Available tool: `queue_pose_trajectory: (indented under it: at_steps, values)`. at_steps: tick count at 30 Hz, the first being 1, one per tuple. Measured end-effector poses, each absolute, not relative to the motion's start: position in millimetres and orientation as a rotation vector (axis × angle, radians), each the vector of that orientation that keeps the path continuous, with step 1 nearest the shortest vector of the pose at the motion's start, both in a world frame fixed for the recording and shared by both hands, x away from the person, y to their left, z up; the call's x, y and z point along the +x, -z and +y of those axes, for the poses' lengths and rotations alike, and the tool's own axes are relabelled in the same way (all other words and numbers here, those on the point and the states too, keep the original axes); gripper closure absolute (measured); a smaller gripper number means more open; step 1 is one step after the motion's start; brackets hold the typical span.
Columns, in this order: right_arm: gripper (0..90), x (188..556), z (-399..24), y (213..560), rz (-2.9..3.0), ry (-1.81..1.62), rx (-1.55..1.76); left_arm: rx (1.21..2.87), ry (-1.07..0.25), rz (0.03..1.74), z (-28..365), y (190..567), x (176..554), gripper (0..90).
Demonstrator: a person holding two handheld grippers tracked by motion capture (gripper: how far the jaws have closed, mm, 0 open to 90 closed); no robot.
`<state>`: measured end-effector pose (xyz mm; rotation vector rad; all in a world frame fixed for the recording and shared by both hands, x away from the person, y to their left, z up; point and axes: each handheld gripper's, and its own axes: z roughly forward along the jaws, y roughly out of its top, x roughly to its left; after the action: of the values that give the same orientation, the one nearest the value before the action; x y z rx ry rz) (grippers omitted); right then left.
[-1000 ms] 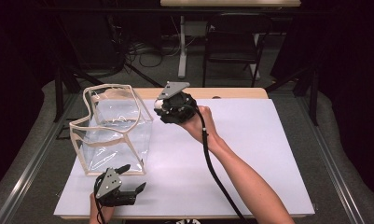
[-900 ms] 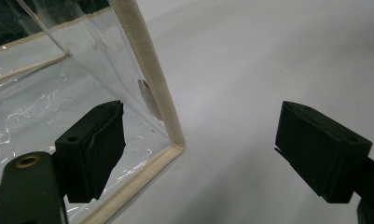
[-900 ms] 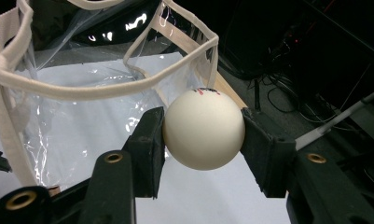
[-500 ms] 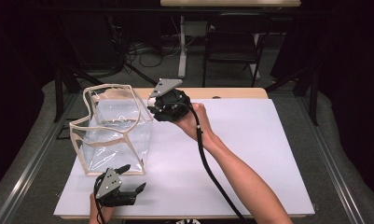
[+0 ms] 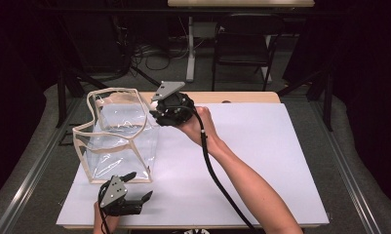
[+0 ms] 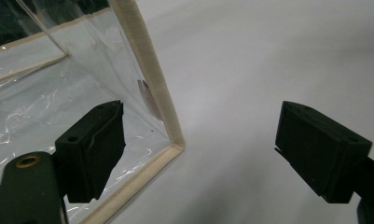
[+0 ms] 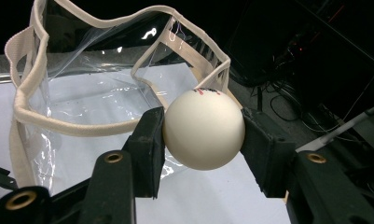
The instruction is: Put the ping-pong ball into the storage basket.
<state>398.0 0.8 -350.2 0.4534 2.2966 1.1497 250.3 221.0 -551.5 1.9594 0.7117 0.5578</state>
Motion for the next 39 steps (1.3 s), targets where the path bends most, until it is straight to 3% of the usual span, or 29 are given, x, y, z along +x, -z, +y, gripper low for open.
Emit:
queue_pose_trajectory:
  at_steps: [39]
  values:
    - [51.3, 403, 34, 346, 2.327, -1.125, 0.403, 1.951, -0.553, 0.715, 222, 552, 251, 15.9]
